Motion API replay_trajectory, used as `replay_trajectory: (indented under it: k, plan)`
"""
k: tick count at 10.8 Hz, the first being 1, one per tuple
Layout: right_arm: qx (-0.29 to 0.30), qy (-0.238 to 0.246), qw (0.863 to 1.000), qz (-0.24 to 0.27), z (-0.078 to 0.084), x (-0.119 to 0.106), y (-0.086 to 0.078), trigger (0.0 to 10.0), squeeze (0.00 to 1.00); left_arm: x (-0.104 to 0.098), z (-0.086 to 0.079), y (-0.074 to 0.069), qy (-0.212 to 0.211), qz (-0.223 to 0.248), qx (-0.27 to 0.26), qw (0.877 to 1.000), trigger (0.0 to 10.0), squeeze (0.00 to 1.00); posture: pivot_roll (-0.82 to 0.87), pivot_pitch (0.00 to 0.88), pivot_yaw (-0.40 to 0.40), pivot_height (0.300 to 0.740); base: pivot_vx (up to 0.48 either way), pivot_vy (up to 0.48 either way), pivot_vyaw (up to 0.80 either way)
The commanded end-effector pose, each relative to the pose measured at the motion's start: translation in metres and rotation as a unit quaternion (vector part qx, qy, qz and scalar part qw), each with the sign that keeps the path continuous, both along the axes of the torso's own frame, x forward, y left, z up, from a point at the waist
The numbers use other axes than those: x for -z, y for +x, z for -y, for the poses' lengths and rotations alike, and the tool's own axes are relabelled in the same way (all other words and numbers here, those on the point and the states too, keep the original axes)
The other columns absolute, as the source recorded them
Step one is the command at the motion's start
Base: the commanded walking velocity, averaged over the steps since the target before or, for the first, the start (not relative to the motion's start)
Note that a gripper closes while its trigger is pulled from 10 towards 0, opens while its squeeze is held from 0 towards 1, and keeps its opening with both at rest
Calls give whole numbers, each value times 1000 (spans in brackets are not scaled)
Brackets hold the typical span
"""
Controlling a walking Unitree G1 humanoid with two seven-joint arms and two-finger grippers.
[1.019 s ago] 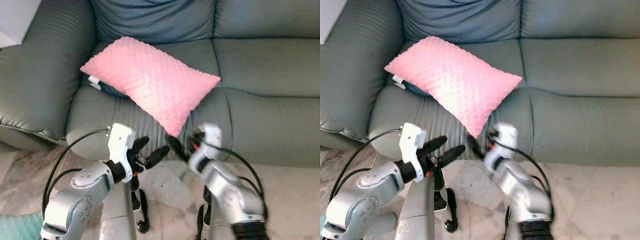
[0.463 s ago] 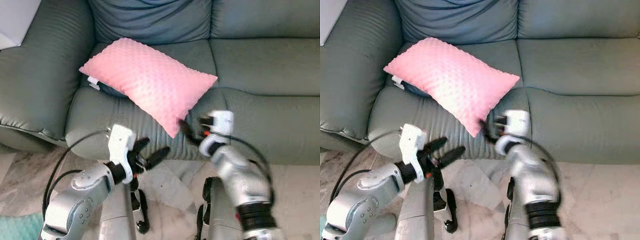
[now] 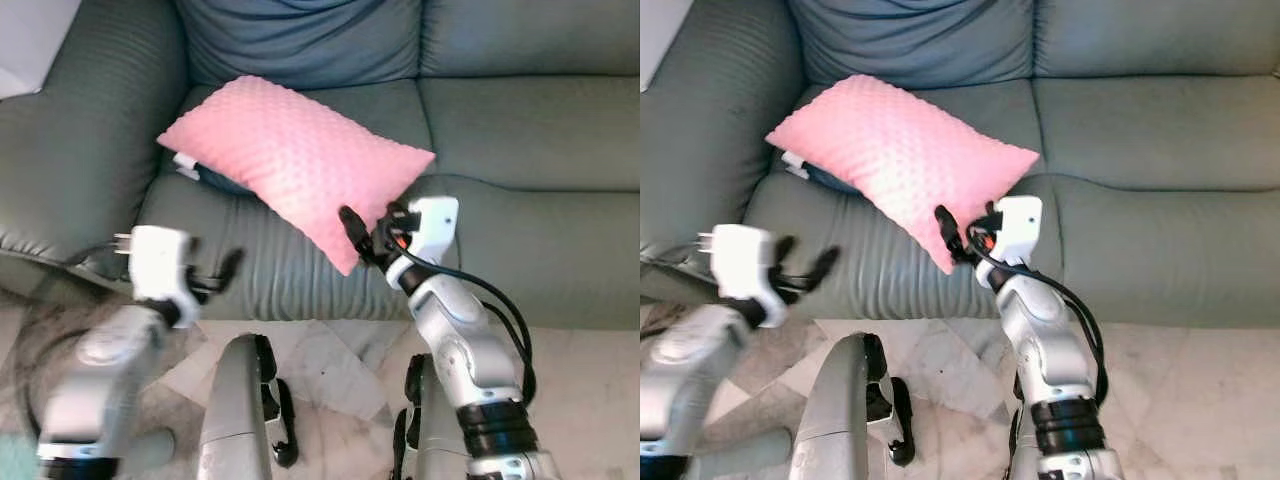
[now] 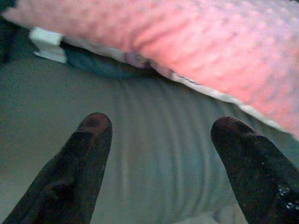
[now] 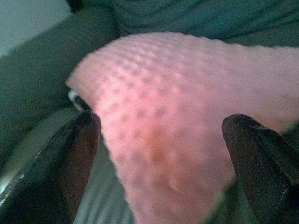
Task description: Move the pillow to the sofa
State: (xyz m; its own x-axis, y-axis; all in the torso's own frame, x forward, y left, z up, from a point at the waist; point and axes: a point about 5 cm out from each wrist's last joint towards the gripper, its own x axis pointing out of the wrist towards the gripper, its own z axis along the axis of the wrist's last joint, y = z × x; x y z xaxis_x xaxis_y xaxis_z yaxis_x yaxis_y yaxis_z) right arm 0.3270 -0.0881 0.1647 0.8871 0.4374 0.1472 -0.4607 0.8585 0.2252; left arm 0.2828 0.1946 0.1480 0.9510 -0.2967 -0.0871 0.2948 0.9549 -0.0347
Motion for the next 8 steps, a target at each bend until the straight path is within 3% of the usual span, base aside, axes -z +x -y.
replay_trajectory:
  k: [1, 2, 4, 5, 6, 8]
  plan:
    - [-26, 20, 999, 0, -10, -2, -2, 10000, 0, 7, -14, -4, 15, -8, -16, 1000, 10000, 0, 17, 298, 87, 599, 0, 0, 0]
    - [-51, 39, 998, -6, -19, -4, -1, 10000, 0, 9, -21, -5, 25, -7, -23, 999, 10000, 0, 19, 299, 87, 599, 0, 0, 0]
    - [-132, 96, 986, -35, -53, -4, -2, 10000, 0, 15, -42, -7, 47, -12, -42, 998, 10000, 0, 33, 298, 87, 599, 0, 0, 0]
    - [-151, 123, 979, -66, -65, 5, 1, 10000, 0, 13, -44, -4, 46, -8, -48, 998, 10000, 0, 37, 298, 87, 599, 0, 0, 0]
    - [-157, 143, 972, -97, -69, 16, 4, 10000, 0, 15, -42, -5, 35, -18, -41, 998, 10000, 0, 41, 297, 89, 599, 0, 0, 0]
    - [-125, 105, 978, -128, -58, 40, 12, 10000, 0, 26, -26, -13, 9, -59, 25, 998, 10000, 0, 52, 297, 93, 599, 0, 0, 0]
